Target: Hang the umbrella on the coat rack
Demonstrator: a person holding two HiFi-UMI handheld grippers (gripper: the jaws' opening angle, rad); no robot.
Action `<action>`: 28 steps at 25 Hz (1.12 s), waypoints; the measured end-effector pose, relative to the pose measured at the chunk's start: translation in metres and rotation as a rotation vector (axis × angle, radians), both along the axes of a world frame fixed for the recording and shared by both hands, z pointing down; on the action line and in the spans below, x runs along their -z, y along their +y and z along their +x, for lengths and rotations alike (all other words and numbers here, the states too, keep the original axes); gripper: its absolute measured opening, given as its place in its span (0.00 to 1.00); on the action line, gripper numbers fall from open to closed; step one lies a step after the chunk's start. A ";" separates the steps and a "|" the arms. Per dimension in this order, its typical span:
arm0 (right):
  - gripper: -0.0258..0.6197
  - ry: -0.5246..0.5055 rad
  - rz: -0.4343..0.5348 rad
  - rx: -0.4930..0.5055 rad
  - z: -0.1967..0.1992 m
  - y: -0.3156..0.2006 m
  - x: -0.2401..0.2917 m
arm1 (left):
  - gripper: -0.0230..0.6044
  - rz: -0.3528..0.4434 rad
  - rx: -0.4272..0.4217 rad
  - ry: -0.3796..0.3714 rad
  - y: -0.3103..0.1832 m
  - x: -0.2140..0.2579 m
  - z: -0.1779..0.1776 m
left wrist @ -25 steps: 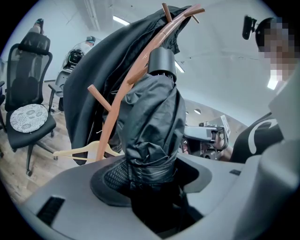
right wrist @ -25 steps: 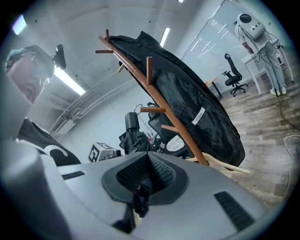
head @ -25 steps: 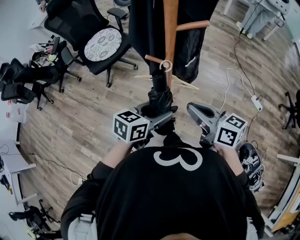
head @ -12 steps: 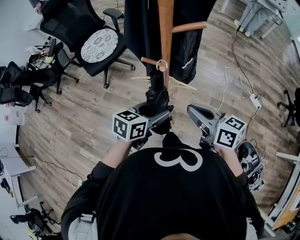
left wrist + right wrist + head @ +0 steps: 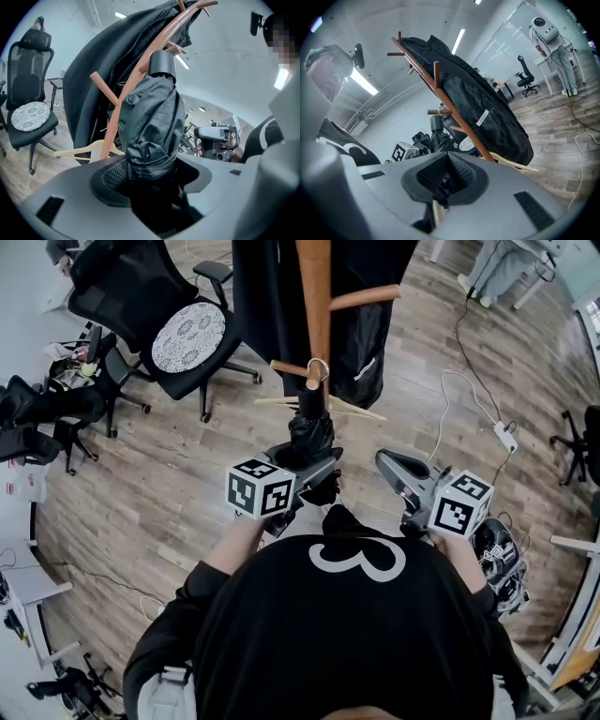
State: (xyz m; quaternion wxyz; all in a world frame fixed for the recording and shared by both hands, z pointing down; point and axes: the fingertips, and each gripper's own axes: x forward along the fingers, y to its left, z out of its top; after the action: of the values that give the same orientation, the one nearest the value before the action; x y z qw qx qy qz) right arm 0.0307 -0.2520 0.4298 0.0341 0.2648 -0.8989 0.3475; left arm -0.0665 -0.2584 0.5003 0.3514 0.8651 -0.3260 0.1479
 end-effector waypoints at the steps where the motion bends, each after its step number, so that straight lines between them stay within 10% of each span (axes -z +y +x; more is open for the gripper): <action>1: 0.08 0.001 -0.001 -0.005 0.002 -0.001 0.000 | 0.47 -0.002 0.002 -0.002 -0.002 -0.001 0.000; 28: 0.08 0.030 -0.031 -0.031 0.013 -0.002 -0.013 | 0.47 0.101 0.046 -0.078 -0.043 -0.033 -0.011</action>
State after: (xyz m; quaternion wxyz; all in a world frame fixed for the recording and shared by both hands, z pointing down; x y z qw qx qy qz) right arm 0.0435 -0.2539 0.4430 0.0463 0.2836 -0.8885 0.3577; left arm -0.0771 -0.3018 0.5335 0.2975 0.8677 -0.3663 0.1564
